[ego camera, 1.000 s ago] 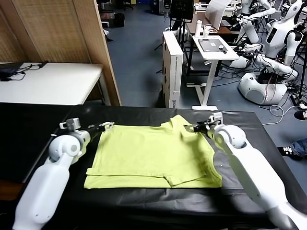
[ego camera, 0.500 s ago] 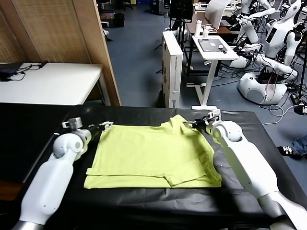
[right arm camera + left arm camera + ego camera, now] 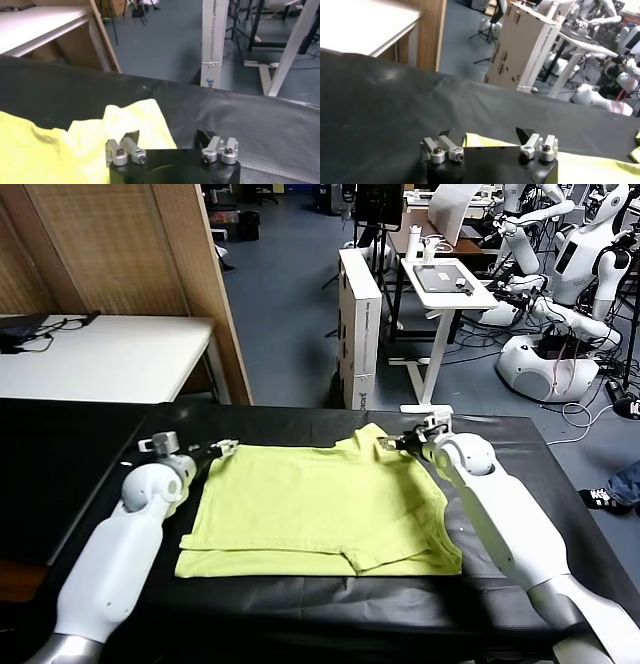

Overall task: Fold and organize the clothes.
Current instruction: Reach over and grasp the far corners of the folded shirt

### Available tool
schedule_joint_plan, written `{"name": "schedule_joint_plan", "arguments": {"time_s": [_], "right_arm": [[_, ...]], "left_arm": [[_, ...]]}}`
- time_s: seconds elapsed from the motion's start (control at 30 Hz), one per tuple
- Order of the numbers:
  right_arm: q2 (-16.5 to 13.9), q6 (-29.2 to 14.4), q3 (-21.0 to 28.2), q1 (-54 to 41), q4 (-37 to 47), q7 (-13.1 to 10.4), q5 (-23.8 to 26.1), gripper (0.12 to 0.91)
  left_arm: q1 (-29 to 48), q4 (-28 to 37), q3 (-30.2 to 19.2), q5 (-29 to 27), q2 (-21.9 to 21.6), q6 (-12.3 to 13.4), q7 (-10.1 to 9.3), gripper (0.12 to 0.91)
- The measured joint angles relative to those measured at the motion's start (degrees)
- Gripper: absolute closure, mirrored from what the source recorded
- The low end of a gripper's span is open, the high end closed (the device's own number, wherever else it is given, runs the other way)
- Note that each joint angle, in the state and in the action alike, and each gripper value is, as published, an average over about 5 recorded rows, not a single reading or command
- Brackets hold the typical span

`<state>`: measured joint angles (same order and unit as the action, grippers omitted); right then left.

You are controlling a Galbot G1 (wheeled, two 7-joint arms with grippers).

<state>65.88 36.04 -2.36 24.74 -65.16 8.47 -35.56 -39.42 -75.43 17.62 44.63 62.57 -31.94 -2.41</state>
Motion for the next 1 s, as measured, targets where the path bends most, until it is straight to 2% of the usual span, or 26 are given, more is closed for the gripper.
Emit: {"name": "schedule_joint_plan", "arguments": {"time_s": [0.3,0.57,0.73,0.83,0.9,1.0], "right_arm": [[0.6,0.0,0.0,-0.1,0.5,-0.1,0.2,0.285],[0.7,0.0,-0.1,0.1,0.4,-0.1,0.3,0.339],[0.9,0.0,0.1,-0.1,0.7,-0.1,0.4,0.357],[1.0,0.1,0.2,-0.2,0.8,0.0,0.4,0.371],[1.1,0.1,0.2,-0.2,0.9,0.0,0.4,0.385],[1.1,0.1,0.2,-0.3,1.1,0.0,0.4,0.465]], "left_arm": [[-0.2,0.6,-0.2,-0.7,0.2,0.2,0.24,0.248],[-0.1,1.3,-0.2,-1.5,0.5,1.3,0.23,0.430],[-0.1,1.6,-0.2,-1.7,0.5,1.6,0.23,0.484],[-0.1,1.7,-0.2,-1.7,0.5,1.7,0.27,0.560],[-0.2,1.7,-0.2,-1.8,0.5,1.8,0.34,0.649],[-0.2,1.7,-0.2,-2.0,0.5,1.8,0.46,0.765]]}}
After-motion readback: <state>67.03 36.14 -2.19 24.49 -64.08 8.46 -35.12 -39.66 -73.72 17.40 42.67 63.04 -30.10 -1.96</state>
